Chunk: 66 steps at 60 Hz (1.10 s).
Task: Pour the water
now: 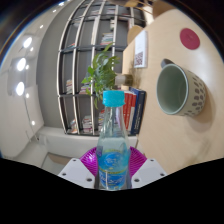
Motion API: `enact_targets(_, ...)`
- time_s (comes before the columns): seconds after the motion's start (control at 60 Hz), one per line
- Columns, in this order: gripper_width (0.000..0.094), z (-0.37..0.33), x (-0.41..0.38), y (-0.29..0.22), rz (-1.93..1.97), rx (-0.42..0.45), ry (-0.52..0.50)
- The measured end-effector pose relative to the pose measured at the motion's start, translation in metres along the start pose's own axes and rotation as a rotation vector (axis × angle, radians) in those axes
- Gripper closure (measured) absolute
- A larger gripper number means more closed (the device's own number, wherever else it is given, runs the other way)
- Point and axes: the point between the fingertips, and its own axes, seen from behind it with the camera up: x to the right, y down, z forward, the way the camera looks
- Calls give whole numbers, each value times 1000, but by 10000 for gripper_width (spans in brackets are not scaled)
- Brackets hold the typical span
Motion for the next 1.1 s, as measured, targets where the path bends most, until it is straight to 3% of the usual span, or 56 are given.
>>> enact_targets(0.217, 557, -1, 2, -35, 440, 60, -69)
enact_targets(0.367, 558, -4, 16, -51, 643, 105, -62)
enact_targets(0.633, 559, -4, 8, -39, 609, 23, -20)
enact_targets(0.767, 533, -34, -16, -37, 220, -15, 28)
enact_targets(0.833, 533, -22, -33, -60, -121, -12, 73)
enact_targets(0.967, 532, -31, -74, -121, -650, 97, 122)
enact_targets(1.1, 530, -48, -85, -161, -1015, 132, 197)
